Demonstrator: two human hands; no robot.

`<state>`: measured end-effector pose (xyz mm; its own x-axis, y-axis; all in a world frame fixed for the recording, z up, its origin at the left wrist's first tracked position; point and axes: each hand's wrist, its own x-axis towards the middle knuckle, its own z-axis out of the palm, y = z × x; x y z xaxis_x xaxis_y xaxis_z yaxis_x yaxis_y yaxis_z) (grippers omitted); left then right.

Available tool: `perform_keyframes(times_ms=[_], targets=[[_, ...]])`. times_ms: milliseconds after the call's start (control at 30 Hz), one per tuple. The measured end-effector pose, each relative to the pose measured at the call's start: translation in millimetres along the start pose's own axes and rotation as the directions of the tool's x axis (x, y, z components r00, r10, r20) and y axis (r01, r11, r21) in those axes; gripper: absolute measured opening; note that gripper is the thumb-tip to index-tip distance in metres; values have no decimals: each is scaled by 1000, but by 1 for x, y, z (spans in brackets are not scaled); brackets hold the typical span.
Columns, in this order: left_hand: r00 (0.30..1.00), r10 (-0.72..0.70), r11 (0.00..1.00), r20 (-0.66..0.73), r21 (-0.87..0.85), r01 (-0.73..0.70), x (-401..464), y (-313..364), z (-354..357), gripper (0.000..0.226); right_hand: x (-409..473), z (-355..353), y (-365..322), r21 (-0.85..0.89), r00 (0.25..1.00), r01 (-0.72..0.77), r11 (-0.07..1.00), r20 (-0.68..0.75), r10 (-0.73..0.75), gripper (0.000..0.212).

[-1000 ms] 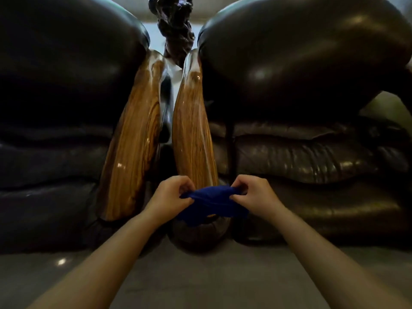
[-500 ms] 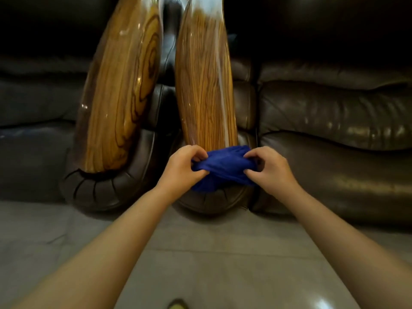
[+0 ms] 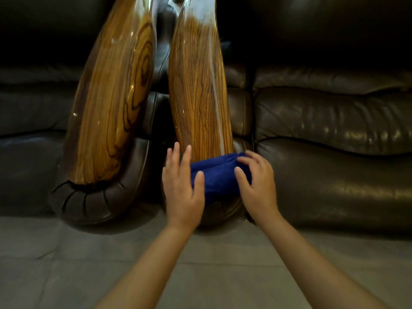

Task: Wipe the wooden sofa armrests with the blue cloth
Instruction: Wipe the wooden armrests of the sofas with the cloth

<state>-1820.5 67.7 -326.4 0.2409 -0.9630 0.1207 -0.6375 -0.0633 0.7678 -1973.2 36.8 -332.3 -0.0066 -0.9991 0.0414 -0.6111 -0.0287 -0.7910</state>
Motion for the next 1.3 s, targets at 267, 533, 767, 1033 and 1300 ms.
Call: perform_keyframes(times_ms=[267, 533, 767, 1033, 1300], targets=[[990, 52, 977, -132, 211, -23, 25, -28, 58, 54, 22, 71, -3, -47, 955, -47, 998, -296, 31, 59], [984, 148, 943, -100, 314, -109, 93, -16, 47, 55, 83, 73, -21, -147, 937, -14, 989, -346, -38, 58], [991, 104, 936, -89, 346, -67, 180, 6, 31, 57, 167, 67, -58, -253, 948, 17, 967, -305, -96, 63], [993, 91, 925, -72, 376, -57, 263, 19, 23, 56, 248, 64, -86, -279, 959, 26, 960, -265, -103, 59], [998, 40, 912, -44, 409, -19, 341, 37, 23, 55, 325, 64, -107, -273, 969, 14, 962, -233, -80, 55]])
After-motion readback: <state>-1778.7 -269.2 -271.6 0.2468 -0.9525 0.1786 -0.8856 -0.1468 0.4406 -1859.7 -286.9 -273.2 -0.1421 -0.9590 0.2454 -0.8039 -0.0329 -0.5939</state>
